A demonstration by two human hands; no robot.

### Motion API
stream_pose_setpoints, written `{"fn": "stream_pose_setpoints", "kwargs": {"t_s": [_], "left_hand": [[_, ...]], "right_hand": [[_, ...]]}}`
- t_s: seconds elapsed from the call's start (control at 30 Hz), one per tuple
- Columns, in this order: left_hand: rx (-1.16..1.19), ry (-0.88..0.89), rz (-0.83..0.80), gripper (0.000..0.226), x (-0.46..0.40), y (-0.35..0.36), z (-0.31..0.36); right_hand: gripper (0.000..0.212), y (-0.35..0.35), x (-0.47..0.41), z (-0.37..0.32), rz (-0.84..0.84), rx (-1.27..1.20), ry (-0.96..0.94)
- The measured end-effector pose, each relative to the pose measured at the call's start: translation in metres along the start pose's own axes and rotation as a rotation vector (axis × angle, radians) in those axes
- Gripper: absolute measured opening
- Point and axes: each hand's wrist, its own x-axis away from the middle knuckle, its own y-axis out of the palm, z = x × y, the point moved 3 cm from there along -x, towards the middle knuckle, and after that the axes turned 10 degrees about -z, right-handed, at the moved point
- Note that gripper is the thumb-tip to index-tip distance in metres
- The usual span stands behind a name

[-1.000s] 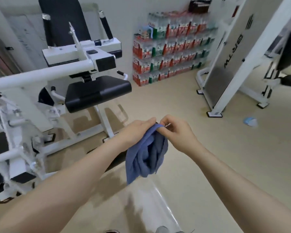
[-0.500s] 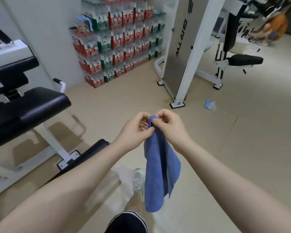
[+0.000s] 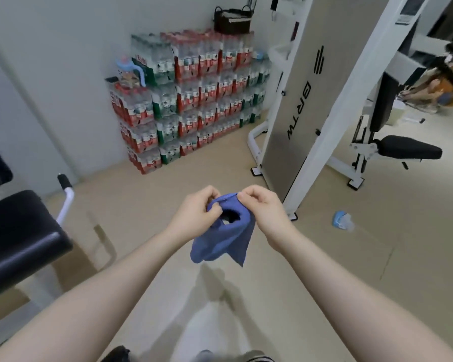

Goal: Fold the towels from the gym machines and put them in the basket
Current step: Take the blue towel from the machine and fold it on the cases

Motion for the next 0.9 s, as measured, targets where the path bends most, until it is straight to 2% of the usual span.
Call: {"fn": "stream_pose_setpoints", "kwargs": {"t_s": [0.1, 0.2, 0.33, 0.43, 0.5, 0.63, 0.77, 0.9], "left_hand": [[-0.114, -0.03, -0.004, 0.022, -0.053, -0.012, -0.012], [-0.202, -0.04, 0.061, 0.006, -0.115, -0.028, -0.023], [-0.133, -0.124, 0.152, 0.029, -0.201, -0.049, -0.043], [-0.063, -0.255, 0.231, 0.019, -0.268, -0.067, -0.061], [-0.089, -0.262, 0.258, 0.009, -0.315, -0.079, -0.062], [-0.131, -0.235, 0.346, 0.014, -0.4, -0.101, -0.053], [-0.152, -0.287, 0.479, 0.016, -0.454, -0.129, -0.057], [-0.258, -0.248, 0.515, 0.008, -0.505, -0.157, -0.06]], "right_hand": [[0.021, -0.019, -0.06, 0.0, -0.051, -0.074, 0.05], [0.018, -0.037, -0.125, -0.007, -0.123, -0.074, 0.04], [0.015, -0.074, -0.218, -0.009, -0.124, -0.071, 0.003], [0.016, -0.106, -0.291, -0.013, -0.196, -0.051, 0.025], [0.017, -0.126, -0.339, -0.019, -0.325, 0.033, 0.057], [0.008, -0.164, -0.429, -0.037, -0.544, 0.387, 0.07], [0.002, -0.19, -0.506, -0.051, -0.53, 0.631, -0.05], [0.016, -0.207, -0.579, -0.051, -0.44, 0.744, -0.123]]}}
